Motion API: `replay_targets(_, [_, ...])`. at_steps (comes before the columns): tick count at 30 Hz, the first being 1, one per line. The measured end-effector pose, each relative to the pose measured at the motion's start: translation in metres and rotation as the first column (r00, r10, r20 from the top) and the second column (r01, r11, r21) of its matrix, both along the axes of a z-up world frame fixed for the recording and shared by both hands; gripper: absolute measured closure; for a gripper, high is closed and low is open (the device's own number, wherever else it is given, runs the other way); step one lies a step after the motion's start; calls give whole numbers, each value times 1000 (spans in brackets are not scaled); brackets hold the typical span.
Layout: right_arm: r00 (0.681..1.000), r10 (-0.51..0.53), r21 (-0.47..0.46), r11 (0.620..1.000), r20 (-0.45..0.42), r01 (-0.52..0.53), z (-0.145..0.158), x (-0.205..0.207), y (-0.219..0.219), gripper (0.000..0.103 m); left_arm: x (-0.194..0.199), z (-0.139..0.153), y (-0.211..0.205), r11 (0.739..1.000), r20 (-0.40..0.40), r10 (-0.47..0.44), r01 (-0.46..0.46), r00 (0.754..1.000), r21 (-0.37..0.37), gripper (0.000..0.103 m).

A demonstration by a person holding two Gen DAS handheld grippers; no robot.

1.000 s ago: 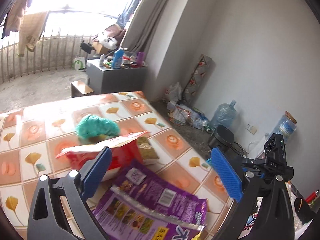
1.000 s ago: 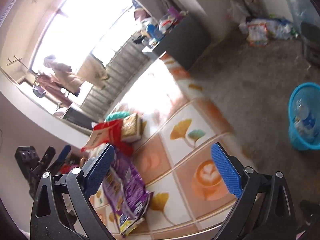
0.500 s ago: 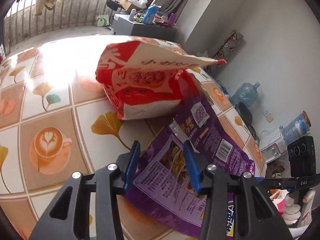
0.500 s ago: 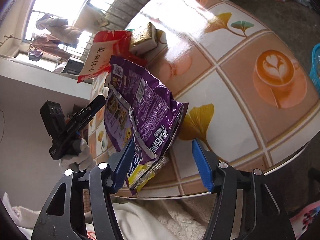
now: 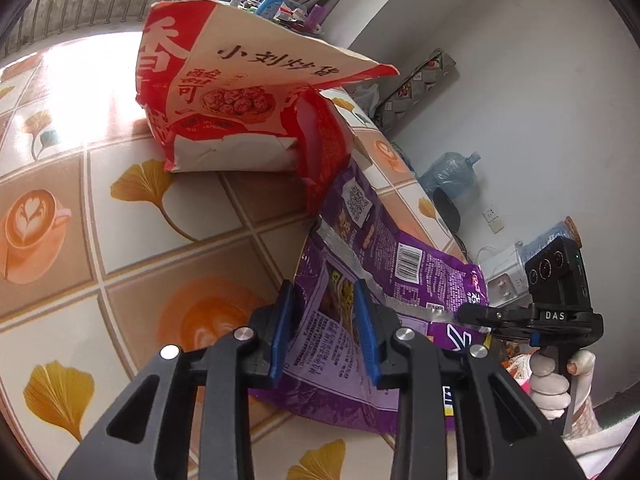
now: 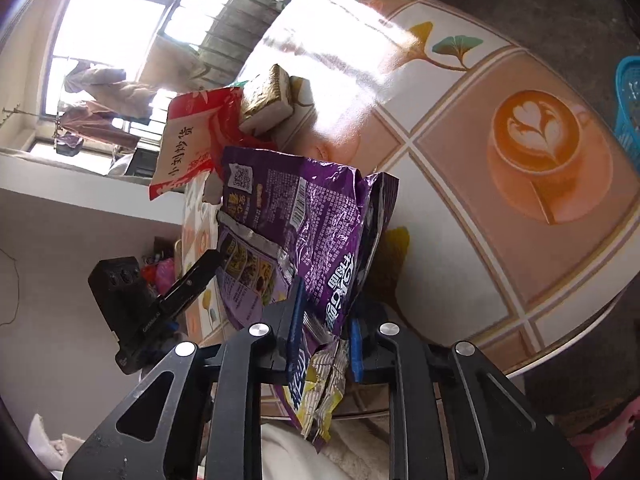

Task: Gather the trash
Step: 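Grasp the purple snack bag with both grippers, then lift the purple snack bag with the right gripper while the left gripper releases it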

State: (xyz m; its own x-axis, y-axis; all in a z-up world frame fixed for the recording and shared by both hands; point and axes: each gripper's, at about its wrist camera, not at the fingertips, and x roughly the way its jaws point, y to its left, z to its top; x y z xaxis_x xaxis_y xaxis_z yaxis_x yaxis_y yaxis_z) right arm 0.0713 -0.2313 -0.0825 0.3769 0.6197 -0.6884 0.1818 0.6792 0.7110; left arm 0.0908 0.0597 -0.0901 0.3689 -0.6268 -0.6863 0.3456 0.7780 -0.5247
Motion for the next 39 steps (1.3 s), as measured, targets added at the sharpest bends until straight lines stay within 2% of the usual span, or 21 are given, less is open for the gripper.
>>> replay_targets(3, [999,-20,-9,1000,34,21,10,-4,-14,94,-3,-1,-7,1000,2,-28,28,1000,-1,78])
replay_targets(6, [996,-15,-43,999,91,19,25,-5,-16,95,-4,0,-15,999,4,-50,50,999,-7,79])
replay_targets(9, [994,-19,-78,997,111,28,30,-4,-14,95,-4,0,-21,998,2,-61,61,998,-6,79])
replay_targets(19, [995,-86,-95,991,56,91,12,-15,-36,95,1,-1,-48,993,-12,-118,118,993,26,79])
replay_targets(27, [995,-90,-118,988,47,95,3,-11,-38,95,4,-3,-57,989,-10,-126,126,992,73,79])
replay_targets(39, [994,-91,-125,987,57,97,6,-12,-46,95,-1,-3,-56,988,-13,-128,129,992,82,79])
